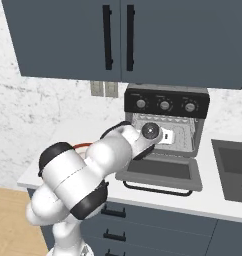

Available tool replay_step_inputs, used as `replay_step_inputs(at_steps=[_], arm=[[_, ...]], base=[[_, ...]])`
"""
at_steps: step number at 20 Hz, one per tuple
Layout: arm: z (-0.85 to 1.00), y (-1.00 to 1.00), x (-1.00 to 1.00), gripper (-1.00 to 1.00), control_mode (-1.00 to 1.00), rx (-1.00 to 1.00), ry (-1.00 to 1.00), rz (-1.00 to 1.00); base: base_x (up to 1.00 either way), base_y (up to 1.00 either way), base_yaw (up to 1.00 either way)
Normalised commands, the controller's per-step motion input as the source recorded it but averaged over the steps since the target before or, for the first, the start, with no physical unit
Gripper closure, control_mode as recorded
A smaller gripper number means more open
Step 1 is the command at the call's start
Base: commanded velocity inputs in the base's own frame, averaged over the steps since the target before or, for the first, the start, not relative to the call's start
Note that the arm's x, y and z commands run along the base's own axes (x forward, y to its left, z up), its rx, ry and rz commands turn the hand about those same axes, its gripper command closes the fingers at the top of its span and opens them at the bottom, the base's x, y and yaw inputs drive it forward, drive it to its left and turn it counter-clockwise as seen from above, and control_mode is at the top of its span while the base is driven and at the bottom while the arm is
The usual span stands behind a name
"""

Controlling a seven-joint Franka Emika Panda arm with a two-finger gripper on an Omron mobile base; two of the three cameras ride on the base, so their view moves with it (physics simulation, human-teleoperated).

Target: Pick up the kebab skewer and baguette bread, and place them inside the toaster oven. Close the toaster oven door and start by setting the timer.

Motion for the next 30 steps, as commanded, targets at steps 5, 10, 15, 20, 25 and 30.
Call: replay_step_inputs(at_steps=[5, 10, 15, 20, 25, 30], arm=[[-0.76, -0.04, -0.72, -1.0, -1.0, 0.0, 0.17, 0.01], [-0.72, -0.03, -0.75, -1.0, -1.0, 0.0, 0.19, 0.02], [-0.73, -0.02, -0.79, -1.0, -1.0, 0.0, 0.2, 0.03], [-0.48, -0.05, -0.66, -1.0, -1.0, 0.01, 0.15, 0.02], [0.3, -0.1, -0.51, -1.0, -1.0, 0.02, -0.01, -0.01], [0.56, 0.33, -0.54, -1.0, -1.0, 0.02, -0.03, -0.02]], base=[[0.0, 0.0, 0.0], [0.0, 0.0, 0.0], [0.0, 0.0, 0.0], [0.0, 0.0, 0.0], [0.0, 0.0, 0.0], [0.0, 0.0, 0.0]])
